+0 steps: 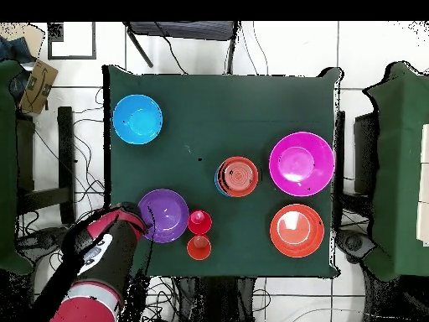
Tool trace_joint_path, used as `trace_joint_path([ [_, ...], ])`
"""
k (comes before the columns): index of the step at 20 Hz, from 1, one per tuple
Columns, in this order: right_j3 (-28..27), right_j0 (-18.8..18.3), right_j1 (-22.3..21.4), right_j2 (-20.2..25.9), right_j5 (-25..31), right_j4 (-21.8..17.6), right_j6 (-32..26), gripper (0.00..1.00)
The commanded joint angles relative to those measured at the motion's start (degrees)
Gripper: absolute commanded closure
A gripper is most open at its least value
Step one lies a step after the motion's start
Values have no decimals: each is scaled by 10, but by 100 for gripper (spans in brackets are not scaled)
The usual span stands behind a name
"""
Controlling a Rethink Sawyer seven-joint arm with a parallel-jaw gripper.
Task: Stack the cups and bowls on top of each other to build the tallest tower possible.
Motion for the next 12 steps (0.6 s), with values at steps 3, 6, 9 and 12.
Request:
trace_joint_path([
  [3,-66,-6,54,45,-65,26,54,0],
  [6,-63,-10,52,51,-66,31,52,0],
  [9,-59,-8,50,43,-65,45,63,100],
  [12,-56,-15,44,49,-50,47,54,100],
])
